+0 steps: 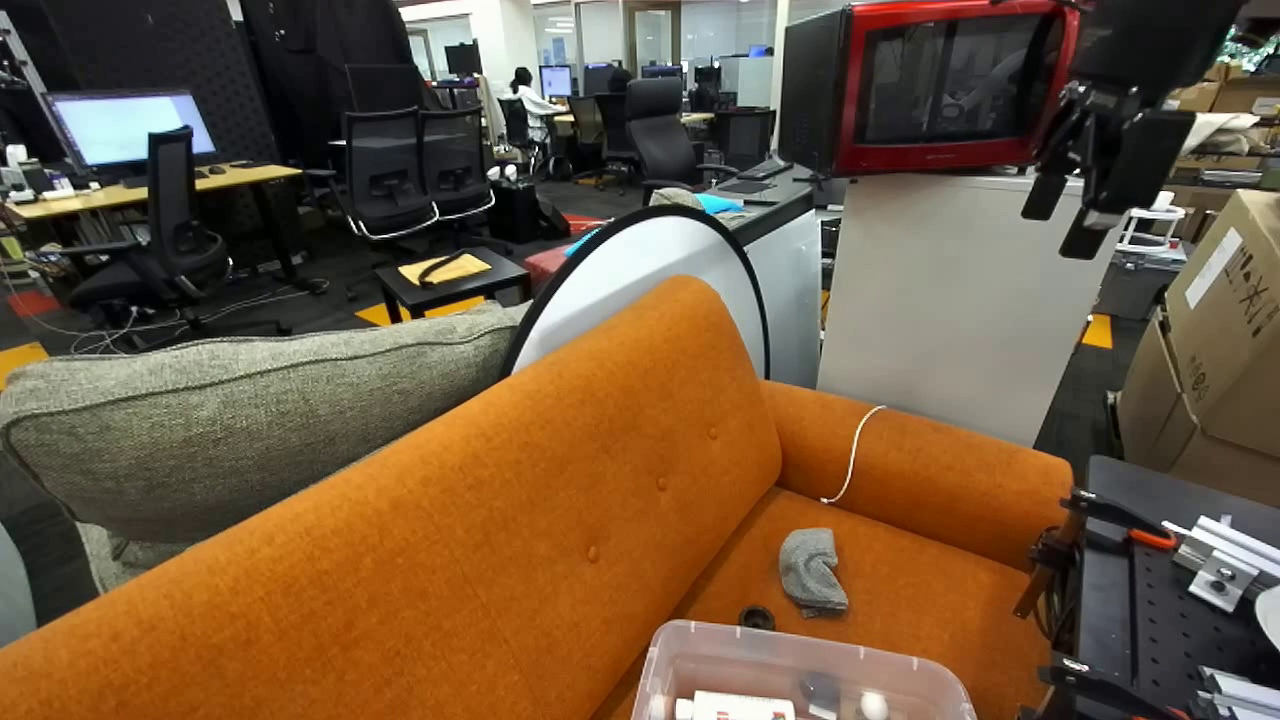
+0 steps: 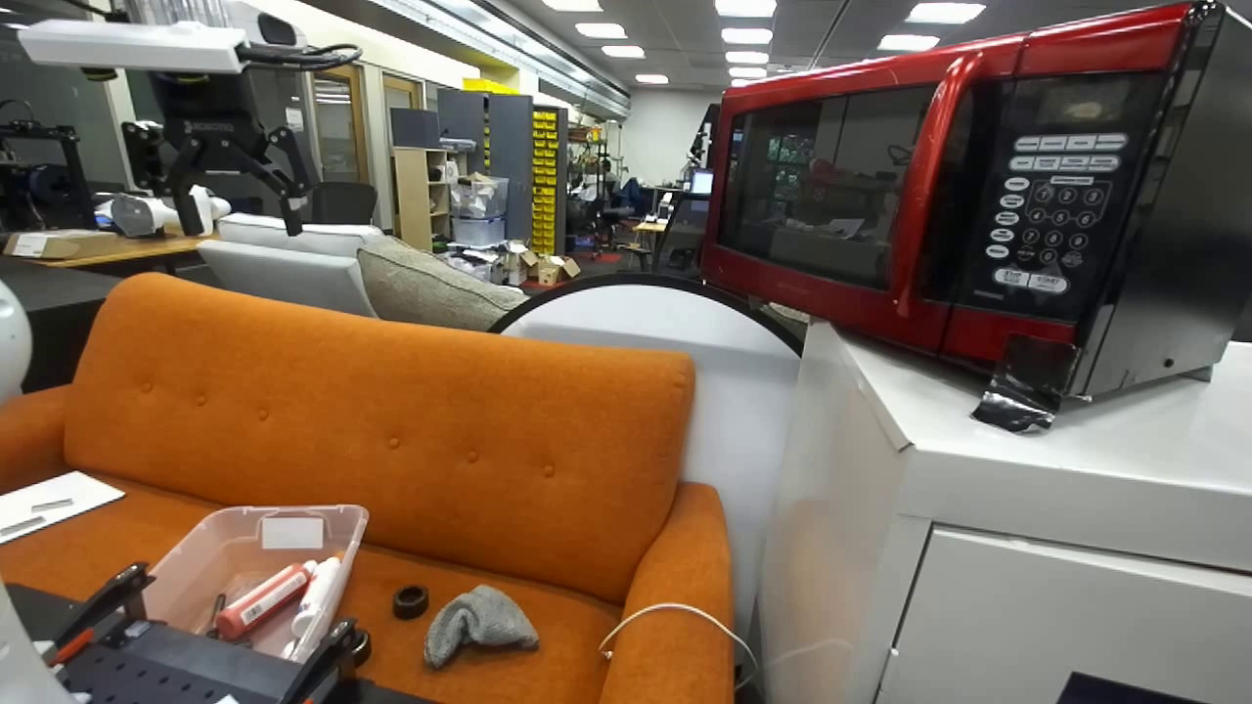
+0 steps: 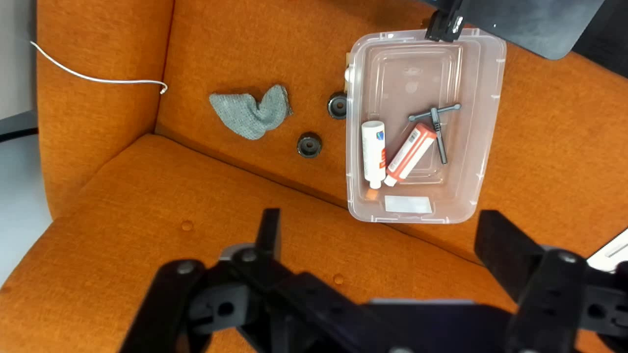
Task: Remove the bottle from the storage box and put it on the grey towel
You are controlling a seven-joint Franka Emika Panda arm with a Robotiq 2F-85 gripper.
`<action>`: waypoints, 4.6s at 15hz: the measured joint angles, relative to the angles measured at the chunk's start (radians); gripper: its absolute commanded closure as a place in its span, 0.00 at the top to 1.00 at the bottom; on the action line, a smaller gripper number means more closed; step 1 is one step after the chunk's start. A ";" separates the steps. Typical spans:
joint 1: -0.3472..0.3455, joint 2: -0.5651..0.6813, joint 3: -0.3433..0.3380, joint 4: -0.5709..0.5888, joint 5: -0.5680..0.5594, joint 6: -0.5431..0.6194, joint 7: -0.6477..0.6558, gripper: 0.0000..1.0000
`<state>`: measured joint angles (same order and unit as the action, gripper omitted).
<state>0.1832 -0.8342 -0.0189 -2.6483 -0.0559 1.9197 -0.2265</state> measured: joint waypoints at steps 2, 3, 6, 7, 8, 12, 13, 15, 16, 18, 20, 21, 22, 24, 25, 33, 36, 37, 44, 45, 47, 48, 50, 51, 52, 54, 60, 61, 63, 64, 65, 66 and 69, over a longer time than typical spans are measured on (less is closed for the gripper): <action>0.016 0.063 0.044 -0.009 0.011 0.091 0.036 1.00; 0.023 0.105 0.069 -0.010 0.011 0.137 0.062 1.00; 0.026 0.256 0.139 -0.010 0.010 0.263 0.135 1.00; 0.027 0.308 0.157 -0.007 0.010 0.297 0.153 1.00; 0.027 0.337 0.163 -0.004 0.010 0.307 0.159 1.00; 0.027 0.310 0.158 -0.004 0.010 0.303 0.158 1.00; 0.027 0.306 0.159 -0.005 0.010 0.303 0.158 1.00; 0.027 0.306 0.159 -0.008 0.010 0.303 0.158 1.00; 0.027 0.306 0.159 -0.008 0.010 0.303 0.158 1.00; 0.027 0.306 0.159 -0.008 0.010 0.303 0.158 1.00; 0.027 0.308 0.160 -0.008 0.010 0.304 0.158 1.00; 0.027 0.315 0.161 -0.008 0.009 0.314 0.160 1.00; 0.027 0.328 0.164 -0.008 0.006 0.330 0.160 1.00; 0.027 0.370 0.173 -0.004 -0.007 0.363 0.160 1.00; 0.027 0.403 0.177 0.000 -0.015 0.376 0.160 1.00; 0.038 0.832 0.224 0.202 -0.016 0.479 0.238 1.00; 0.045 0.918 0.229 0.261 -0.027 0.488 0.276 1.00; 0.045 0.913 0.229 0.258 -0.027 0.488 0.276 1.00; 0.045 0.893 0.229 0.248 -0.027 0.486 0.276 1.00; 0.045 0.895 0.228 0.247 -0.022 0.486 0.276 1.00; 0.044 0.914 0.222 0.241 -0.018 0.499 0.306 1.00; 0.042 0.935 0.218 0.235 -0.018 0.525 0.331 1.00; 0.042 0.998 0.204 0.228 -0.051 0.583 0.404 1.00; 0.043 1.037 0.195 0.227 -0.077 0.619 0.441 1.00; 0.046 1.078 0.186 0.229 -0.098 0.654 0.472 1.00; 0.058 1.161 0.168 0.244 -0.117 0.705 0.513 1.00; 0.072 1.288 0.161 0.319 -0.087 0.730 0.519 1.00; 0.072 1.287 0.161 0.319 -0.086 0.730 0.519 1.00; 0.072 1.286 0.161 0.319 -0.086 0.730 0.519 1.00; 0.072 1.286 0.161 0.319 -0.086 0.730 0.519 1.00; 0.072 1.286 0.161 0.319 -0.086 0.730 0.519 1.00; 0.072 1.286 0.161 0.319 -0.086 0.730 0.519 1.00; 0.075 1.292 0.160 0.319 -0.070 0.739 0.519 1.00</action>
<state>0.2584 0.4576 0.1412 -2.3292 -0.1263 2.6588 0.2927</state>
